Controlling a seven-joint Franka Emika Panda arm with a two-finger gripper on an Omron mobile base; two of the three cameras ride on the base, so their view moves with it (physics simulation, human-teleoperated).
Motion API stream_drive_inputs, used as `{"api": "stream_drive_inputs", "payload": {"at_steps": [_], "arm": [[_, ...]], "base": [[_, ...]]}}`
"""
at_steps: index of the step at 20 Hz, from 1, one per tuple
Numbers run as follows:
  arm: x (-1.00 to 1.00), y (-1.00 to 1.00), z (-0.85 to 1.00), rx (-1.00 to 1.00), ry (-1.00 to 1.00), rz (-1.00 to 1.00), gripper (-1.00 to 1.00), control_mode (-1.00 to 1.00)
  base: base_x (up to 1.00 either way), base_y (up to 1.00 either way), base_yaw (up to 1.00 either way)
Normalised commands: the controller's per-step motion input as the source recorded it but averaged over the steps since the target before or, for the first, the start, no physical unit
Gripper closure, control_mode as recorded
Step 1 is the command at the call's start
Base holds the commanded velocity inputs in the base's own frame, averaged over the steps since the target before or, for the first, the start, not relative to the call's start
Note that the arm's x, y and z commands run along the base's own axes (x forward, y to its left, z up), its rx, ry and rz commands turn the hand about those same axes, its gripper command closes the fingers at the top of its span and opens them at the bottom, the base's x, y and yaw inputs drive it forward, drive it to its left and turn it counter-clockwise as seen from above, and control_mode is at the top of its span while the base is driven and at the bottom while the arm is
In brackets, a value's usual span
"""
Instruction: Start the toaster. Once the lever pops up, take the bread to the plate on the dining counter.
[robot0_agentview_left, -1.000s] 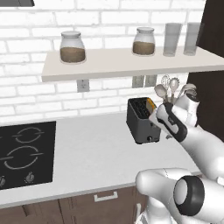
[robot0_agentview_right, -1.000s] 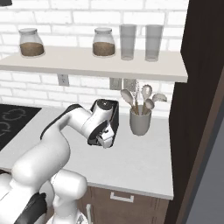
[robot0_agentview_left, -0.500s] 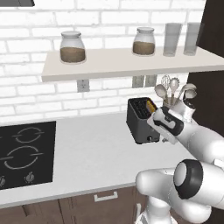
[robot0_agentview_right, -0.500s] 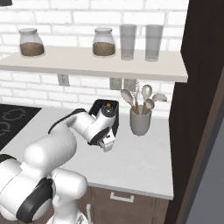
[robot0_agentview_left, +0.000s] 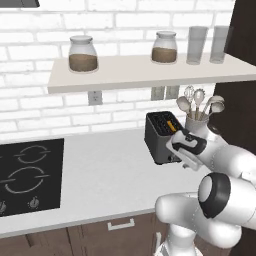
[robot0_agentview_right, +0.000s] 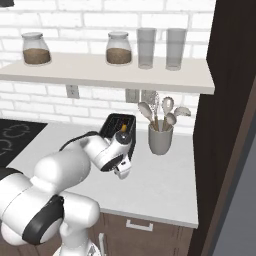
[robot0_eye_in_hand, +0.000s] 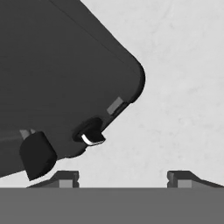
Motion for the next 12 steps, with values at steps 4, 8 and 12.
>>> {"api": "stream_drive_inputs", "payload": {"at_steps": [4,8,12], "arm": [[0.07,-0.25,-0.49,-0.06,0.03,0.07,-1.0,-1.0],[0.13,-0.31,-0.4,-0.11,0.06,0.13,-1.0,-1.0],[-0.01,-0.1,0.14,-0.1,0.0,0.12,-1.0,-1.0]], "base": [[0.0,0.0,0.0],[0.0,0.0,0.0],[0.0,0.0,0.0]]}}
